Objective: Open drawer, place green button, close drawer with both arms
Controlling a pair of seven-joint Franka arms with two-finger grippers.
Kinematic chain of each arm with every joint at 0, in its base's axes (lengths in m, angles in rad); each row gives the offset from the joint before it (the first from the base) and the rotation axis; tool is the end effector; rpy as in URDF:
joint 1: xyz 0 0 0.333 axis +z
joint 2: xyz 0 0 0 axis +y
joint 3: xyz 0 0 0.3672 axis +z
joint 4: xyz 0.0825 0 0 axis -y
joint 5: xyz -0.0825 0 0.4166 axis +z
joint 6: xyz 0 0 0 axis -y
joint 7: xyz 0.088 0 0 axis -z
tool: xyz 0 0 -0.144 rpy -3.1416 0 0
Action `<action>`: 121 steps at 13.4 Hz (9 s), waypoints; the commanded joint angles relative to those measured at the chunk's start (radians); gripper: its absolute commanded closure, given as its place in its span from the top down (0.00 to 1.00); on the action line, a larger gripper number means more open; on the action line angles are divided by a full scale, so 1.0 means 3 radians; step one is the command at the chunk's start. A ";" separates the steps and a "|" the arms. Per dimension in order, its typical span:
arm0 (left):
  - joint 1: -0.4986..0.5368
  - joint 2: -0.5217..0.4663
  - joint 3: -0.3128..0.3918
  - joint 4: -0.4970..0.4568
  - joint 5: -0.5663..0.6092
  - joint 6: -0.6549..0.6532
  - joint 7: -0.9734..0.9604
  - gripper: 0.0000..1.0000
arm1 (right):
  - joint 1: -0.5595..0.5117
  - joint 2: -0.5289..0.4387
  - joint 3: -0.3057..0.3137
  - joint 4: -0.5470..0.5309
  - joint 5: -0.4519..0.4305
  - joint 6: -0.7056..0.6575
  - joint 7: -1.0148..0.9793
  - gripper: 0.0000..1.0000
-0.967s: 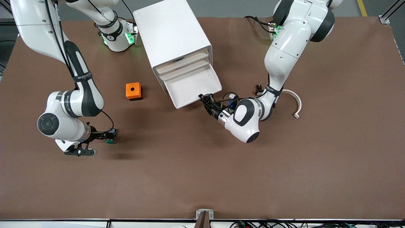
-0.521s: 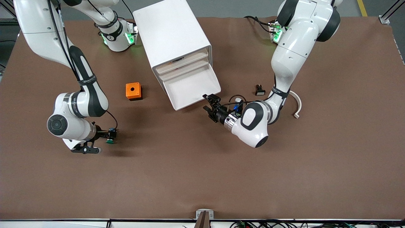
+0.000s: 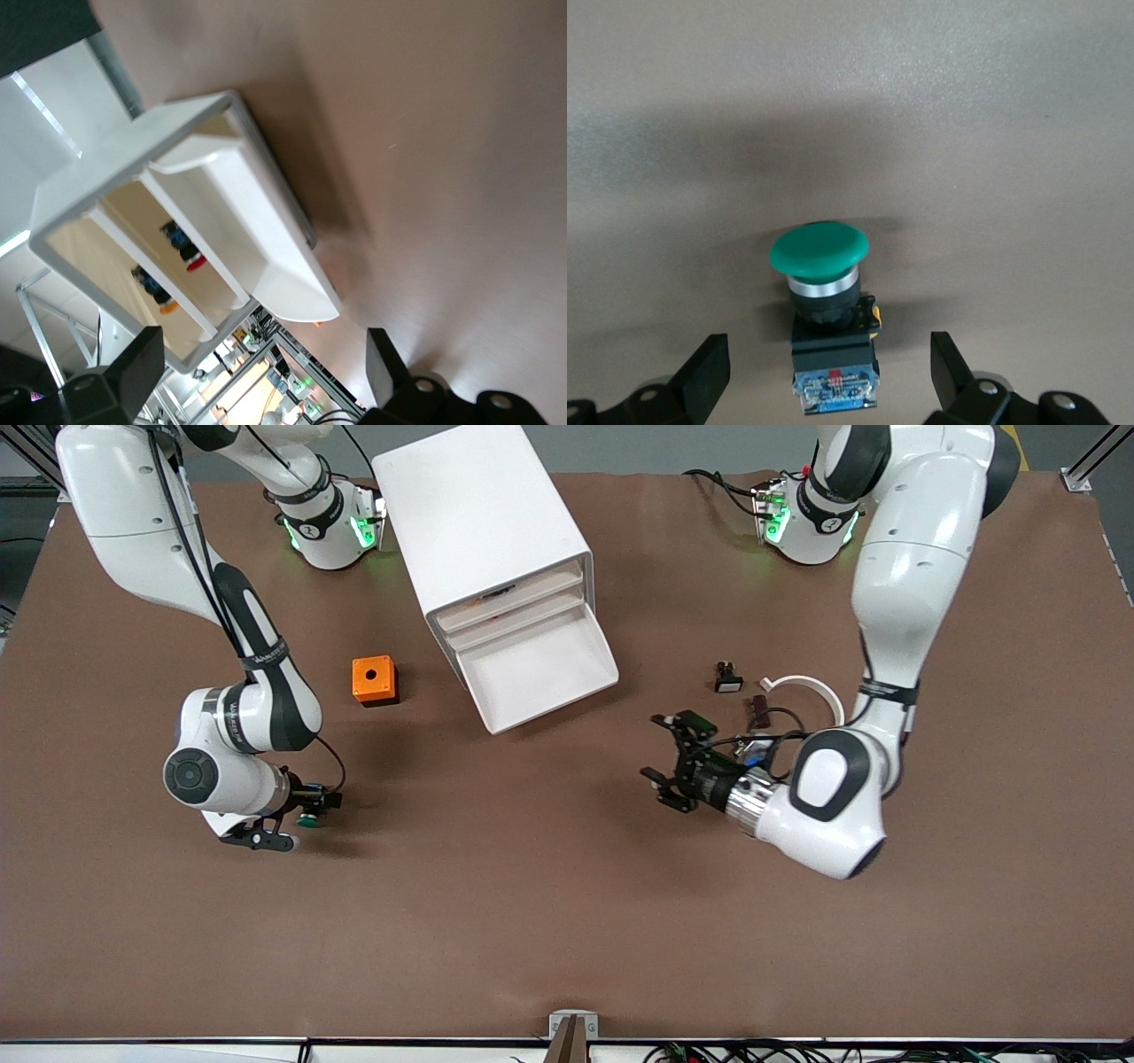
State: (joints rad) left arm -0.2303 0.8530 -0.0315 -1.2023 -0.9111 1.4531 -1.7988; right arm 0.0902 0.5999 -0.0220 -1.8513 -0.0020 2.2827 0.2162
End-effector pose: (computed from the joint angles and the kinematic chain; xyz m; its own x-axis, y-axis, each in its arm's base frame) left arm 0.7024 -0.3066 0.2784 -0.3821 0.7220 -0.5768 0.7252 -0.1527 -0.6714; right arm 0.6654 0.0458 0.1642 0.9762 -0.1454 -0.1608 -0.1391 -0.9890 0.0493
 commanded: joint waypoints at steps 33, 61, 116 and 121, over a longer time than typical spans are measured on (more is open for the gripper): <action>-0.0015 -0.1631 0.0008 -0.0951 0.3063 0.0621 0.4559 1.00 | 0.2235 -0.0328 0.0022 0.1156 0.0395 -0.1259 0.4628 0.10; -0.0045 -0.1733 -0.0805 -0.1341 0.3063 0.1165 0.4585 1.00 | 0.2109 -0.0589 -0.0013 0.0917 0.0789 -0.1674 0.4424 1.00; -0.0128 -0.1160 -0.0877 -0.1075 0.3410 0.1943 0.2529 1.00 | -0.0398 -0.1841 -0.0024 0.1155 -0.0049 -0.2291 -0.0997 1.00; 0.0398 -0.1722 -0.0877 -0.1034 0.3487 0.1472 0.3330 1.00 | -0.0393 -0.1841 -0.0024 0.1155 -0.0049 -0.2317 -0.0997 1.00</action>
State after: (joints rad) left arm -0.1651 0.4189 -0.2853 -1.4964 0.1187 1.9480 -0.8878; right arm -0.0102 0.0502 -0.0464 -1.5152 -0.0024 1.6014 -0.0733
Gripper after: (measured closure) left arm 0.000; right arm 0.000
